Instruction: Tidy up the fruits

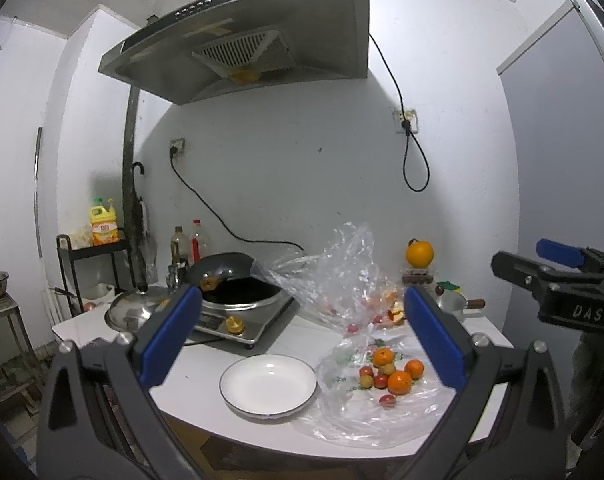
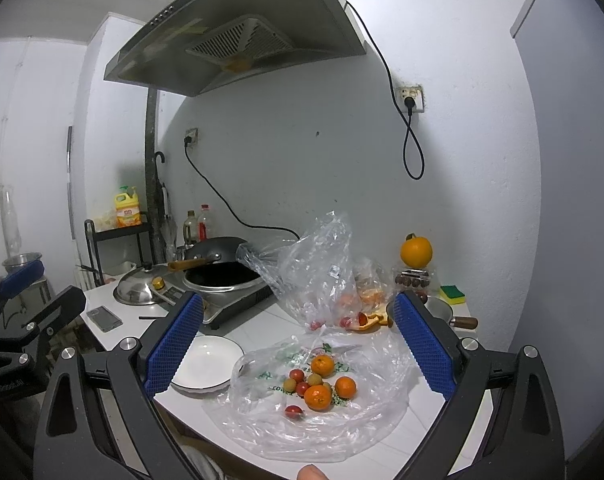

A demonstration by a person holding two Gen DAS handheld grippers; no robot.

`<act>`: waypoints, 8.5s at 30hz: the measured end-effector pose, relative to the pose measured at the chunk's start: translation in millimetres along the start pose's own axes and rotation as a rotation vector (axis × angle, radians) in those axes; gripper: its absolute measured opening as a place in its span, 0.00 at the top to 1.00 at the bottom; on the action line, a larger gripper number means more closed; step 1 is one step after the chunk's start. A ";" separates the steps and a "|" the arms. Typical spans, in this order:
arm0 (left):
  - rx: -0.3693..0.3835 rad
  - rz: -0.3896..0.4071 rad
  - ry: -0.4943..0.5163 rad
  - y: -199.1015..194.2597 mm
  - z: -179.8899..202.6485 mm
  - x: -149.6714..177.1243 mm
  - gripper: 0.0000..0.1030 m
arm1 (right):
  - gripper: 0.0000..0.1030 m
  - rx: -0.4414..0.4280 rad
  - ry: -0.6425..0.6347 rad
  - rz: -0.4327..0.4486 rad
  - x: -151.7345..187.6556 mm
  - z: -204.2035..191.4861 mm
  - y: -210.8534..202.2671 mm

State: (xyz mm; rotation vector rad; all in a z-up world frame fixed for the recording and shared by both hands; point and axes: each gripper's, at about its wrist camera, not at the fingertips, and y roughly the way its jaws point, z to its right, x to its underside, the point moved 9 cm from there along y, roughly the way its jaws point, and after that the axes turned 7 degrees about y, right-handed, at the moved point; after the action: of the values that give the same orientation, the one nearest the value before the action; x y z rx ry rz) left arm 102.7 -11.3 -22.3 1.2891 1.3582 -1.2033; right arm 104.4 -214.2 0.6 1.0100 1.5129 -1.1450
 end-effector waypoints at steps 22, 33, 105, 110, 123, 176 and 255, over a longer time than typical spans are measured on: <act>0.029 -0.023 -0.019 17.5 7.0 8.2 0.01 | 0.05 0.012 -0.010 -0.031 9.5 5.0 14.9; 0.078 -0.133 0.012 65.6 40.9 40.2 0.01 | 0.05 0.038 0.005 -0.105 29.0 36.6 51.2; 0.505 -0.678 0.050 230.8 170.5 241.3 0.69 | 0.52 -0.129 0.007 -0.600 191.0 72.9 212.5; 0.498 -0.653 0.037 228.3 159.6 233.0 0.69 | 0.49 -0.134 0.032 -0.626 198.0 68.4 220.0; 0.445 -0.578 -0.012 222.3 129.9 211.8 0.69 | 0.42 -0.081 0.021 -0.701 225.5 63.6 236.7; 0.339 -0.512 -0.088 204.9 57.8 184.6 0.69 | 0.55 0.014 -0.037 -0.663 209.2 64.4 209.2; 0.208 -0.629 -0.152 234.4 -66.2 250.4 0.47 | 0.55 -0.181 -0.220 -0.696 208.1 -115.7 278.0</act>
State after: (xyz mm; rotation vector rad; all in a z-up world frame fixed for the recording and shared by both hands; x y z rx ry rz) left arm 320.4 86.9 -277.2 0.8963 1.6131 -1.8690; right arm 304.5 -26.9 -241.9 0.2083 1.7984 -1.4948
